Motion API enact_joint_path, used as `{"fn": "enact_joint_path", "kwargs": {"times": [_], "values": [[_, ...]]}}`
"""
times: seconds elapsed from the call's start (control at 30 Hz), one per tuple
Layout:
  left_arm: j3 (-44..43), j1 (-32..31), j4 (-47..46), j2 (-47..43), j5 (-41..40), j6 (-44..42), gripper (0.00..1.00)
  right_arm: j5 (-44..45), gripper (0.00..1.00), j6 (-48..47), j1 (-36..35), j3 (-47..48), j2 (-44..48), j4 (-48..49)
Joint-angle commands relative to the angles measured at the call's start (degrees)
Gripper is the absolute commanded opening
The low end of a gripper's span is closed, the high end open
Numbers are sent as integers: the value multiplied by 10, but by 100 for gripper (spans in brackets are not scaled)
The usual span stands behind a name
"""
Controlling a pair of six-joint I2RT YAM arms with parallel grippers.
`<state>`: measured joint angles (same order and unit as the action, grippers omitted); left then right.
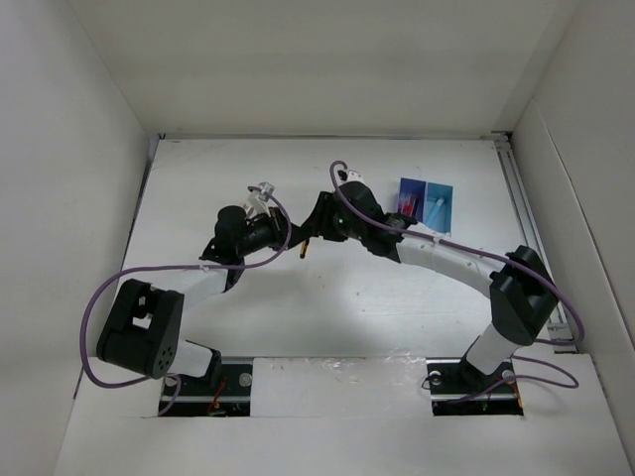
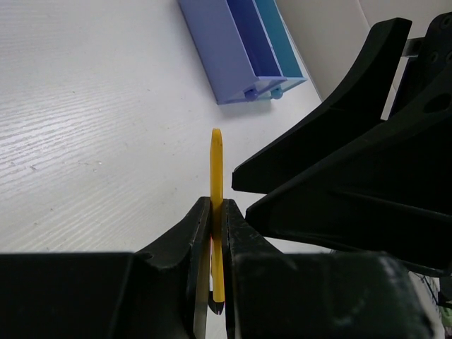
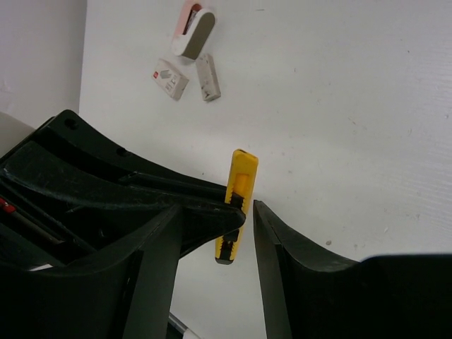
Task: Sort the stationery into containers
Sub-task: Place the stationery in the storage box.
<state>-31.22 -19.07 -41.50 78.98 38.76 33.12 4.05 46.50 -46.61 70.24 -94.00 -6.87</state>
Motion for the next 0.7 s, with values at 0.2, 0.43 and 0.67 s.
{"fn": "enact_joint_path", "kwargs": {"times": [0.2, 0.43, 0.67], "values": [[12, -2, -56, -31, 34, 12, 0, 43, 49, 17, -5, 37, -18, 34], [17, -2, -50, -37, 33, 12, 0, 86, 42, 27, -5, 32, -16, 40], [12, -2, -40, -37, 25, 7, 0, 89, 55, 15, 0, 6, 30, 52]]}}
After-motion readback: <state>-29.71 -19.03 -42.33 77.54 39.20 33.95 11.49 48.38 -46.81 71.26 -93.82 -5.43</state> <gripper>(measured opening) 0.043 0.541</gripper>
